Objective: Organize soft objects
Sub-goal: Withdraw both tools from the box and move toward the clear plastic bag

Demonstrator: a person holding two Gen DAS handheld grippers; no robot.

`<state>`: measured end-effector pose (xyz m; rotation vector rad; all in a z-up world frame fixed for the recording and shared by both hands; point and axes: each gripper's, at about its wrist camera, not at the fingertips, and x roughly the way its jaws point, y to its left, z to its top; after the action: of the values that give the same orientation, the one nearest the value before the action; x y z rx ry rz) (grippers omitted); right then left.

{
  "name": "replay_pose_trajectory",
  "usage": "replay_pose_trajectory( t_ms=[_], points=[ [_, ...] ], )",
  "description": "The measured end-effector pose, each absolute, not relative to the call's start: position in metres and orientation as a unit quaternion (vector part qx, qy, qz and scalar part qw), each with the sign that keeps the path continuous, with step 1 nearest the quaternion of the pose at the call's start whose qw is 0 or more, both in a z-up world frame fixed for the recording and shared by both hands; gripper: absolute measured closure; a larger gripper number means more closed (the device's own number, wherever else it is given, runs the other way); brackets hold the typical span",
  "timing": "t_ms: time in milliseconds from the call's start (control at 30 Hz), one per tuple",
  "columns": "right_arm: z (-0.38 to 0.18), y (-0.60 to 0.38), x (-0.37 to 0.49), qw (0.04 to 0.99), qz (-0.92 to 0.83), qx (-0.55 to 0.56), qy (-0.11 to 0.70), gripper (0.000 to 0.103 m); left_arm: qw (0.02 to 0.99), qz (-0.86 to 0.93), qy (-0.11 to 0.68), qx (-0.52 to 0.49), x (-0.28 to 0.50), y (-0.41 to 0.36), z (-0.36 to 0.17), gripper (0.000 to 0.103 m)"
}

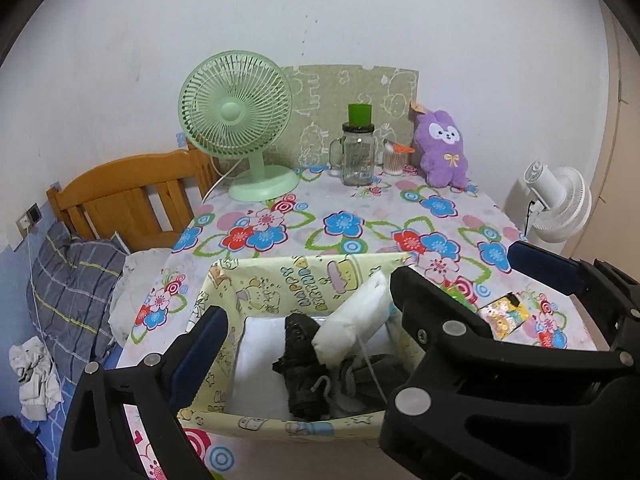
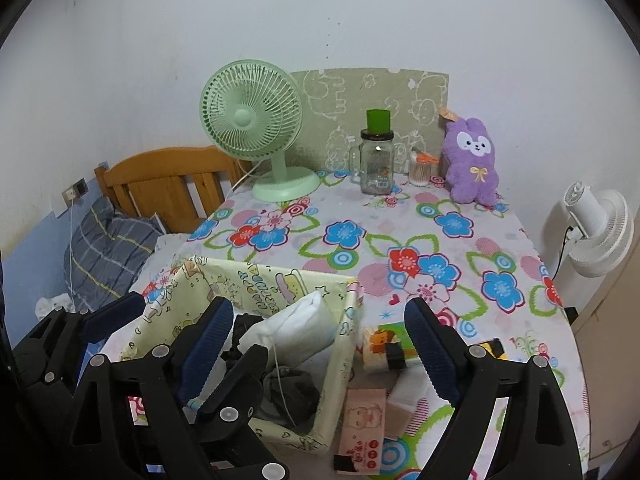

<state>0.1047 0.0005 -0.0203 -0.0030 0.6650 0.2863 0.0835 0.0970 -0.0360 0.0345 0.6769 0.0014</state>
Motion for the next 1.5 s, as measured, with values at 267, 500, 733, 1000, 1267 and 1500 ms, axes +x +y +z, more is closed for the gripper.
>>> replay_pose_trajectory(
  t_ms=[267,500,733,1000,1267,1500],
  points=[
    [-0.009,-0.019,0.096,0.94,0.134,0.002,0.314,0.011,0.947,-0.003,0.321,0.019,0.076,0.079,-0.025,0.005],
    [0.001,-0.036,0.088,0.944,0.128,0.007,0.303,0.01,0.95,-0.008,0.311,0.019,0.07,0.063,-0.017,0.005],
    [0.007,-0.054,0.08,0.948,0.119,0.011,0.294,0.008,0.953,-0.013,0.302,0.018,0.064,0.046,-0.011,0.005],
    [0.01,-0.075,0.073,0.952,0.107,0.015,0.286,0.006,0.954,-0.023,0.299,0.015,0.058,0.027,-0.01,0.004],
    [0.006,-0.097,0.067,0.953,0.096,0.011,0.286,0.006,0.952,-0.039,0.305,0.0,0.055,0.007,-0.018,0.004],
    [0.0,-0.116,0.059,0.954,0.089,0.011,0.286,0.006,0.951,-0.049,0.305,0.002,0.049,-0.013,-0.025,0.004]
  ],
)
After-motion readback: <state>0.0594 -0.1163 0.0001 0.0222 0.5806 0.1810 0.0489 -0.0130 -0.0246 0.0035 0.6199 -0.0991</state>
